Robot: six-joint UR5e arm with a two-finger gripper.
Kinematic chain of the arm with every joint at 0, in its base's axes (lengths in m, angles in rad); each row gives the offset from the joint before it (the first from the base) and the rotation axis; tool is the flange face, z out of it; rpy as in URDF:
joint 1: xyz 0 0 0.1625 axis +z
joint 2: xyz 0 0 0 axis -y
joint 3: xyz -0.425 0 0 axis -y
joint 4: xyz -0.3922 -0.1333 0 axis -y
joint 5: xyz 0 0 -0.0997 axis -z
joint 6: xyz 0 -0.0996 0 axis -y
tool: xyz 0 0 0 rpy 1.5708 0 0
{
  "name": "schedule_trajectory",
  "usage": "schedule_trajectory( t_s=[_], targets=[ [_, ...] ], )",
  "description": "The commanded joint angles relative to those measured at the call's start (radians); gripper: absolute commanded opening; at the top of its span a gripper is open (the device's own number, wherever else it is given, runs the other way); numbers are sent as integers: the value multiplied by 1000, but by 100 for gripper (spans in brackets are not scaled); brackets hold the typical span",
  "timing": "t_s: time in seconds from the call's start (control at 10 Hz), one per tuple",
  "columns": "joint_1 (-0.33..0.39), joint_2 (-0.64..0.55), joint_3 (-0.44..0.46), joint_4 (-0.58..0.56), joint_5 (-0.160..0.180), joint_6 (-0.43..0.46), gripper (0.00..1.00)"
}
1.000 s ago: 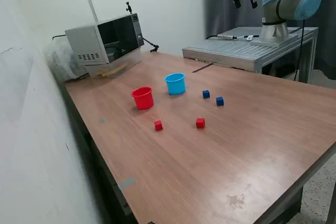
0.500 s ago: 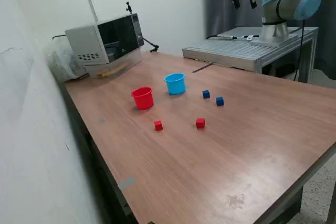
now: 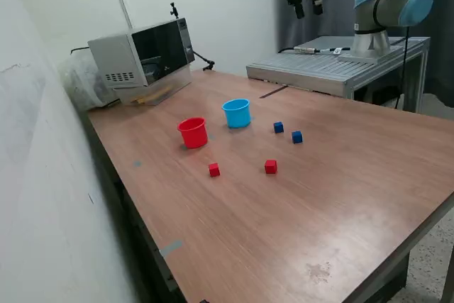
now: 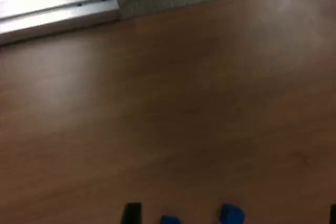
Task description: Place red objects in the red bin, and blue objects in the blue bin.
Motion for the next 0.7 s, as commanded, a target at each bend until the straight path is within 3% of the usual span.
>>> schedule_trajectory(
  t_s=[0.0,0.2,0.3,0.4,0.6],
  targets=[
    [1,96,-10,-158,16,133,100],
    [-2,205,-4,-349,-7,215,100],
    [-4,264,-6,-380,-64,215,100],
    [1,326,-6,-432,-81,215,100],
    [7,430,-10,-473,-81,215,100]
  ],
)
